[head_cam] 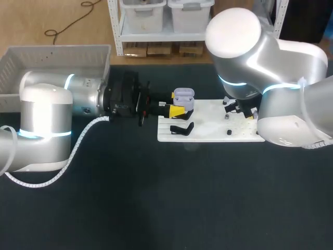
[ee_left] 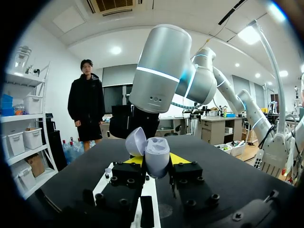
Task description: Pick up each earbud case from the left stands, insert the matching earbuds, close the lid, and place the case in the box.
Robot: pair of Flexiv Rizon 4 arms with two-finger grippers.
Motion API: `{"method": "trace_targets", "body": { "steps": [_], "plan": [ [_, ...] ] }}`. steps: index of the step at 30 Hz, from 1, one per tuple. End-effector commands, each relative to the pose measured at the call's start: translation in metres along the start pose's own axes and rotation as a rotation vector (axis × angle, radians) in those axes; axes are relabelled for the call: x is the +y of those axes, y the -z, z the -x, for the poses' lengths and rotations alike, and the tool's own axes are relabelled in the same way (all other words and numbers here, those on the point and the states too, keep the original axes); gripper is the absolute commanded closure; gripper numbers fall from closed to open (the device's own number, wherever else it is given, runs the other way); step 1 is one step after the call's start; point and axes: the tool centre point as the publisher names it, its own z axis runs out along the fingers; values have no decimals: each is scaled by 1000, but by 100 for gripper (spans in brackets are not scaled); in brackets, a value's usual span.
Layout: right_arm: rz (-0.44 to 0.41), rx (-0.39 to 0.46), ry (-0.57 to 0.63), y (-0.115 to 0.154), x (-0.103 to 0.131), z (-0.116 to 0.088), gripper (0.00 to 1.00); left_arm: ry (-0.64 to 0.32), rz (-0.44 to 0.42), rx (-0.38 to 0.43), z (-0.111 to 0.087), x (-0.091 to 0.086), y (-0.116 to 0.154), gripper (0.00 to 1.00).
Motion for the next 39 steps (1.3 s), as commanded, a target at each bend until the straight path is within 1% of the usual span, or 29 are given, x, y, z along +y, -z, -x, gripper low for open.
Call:
{"method": "trace_targets", "body": {
  "steps": [1, 6, 10, 15, 18, 21, 24, 28, 30, 33, 35, 39],
  "plan": [
    [-3, -1, 2, 0, 1, 0, 100, 0, -1, 0, -1, 1, 0, 100],
    [-7, -7, 6, 13, -4, -3, 100, 0, -1, 0, -1, 1, 0, 100],
    [-4, -15, -1, 34, -10, -8, 100, 0, -1, 0, -1, 1, 0, 100],
    [77, 2, -53, 67, -19, -21, 100, 0, -1, 0, -1, 1, 0, 100],
    [120, -16, -67, 91, -22, -28, 100, 0, -1, 0, -1, 1, 0, 100],
    [146, -28, -45, 114, -18, -37, 100, 0, -1, 0, -1, 1, 0, 100],
    [177, -25, -45, 131, -12, -44, 100, 0, -1, 0, -1, 1, 0, 100],
    [231, -12, -46, 154, 1, -49, 100, 0, -1, 0, -1, 1, 0, 100],
    [245, 4, -32, 164, 8, -51, 100, 0, -1, 0, -1, 1, 0, 100],
    [262, 22, -28, 177, 18, -50, 100, 0, -1, 0, -1, 1, 0, 100],
    [276, 28, -52, 185, 23, -49, 100, 0, -1, 0, -1, 1, 0, 100],
    [300, 67, -86, 186, 28, -56, 100, 0, -1, 0, -1, 1, 0, 100]
  ]
}}
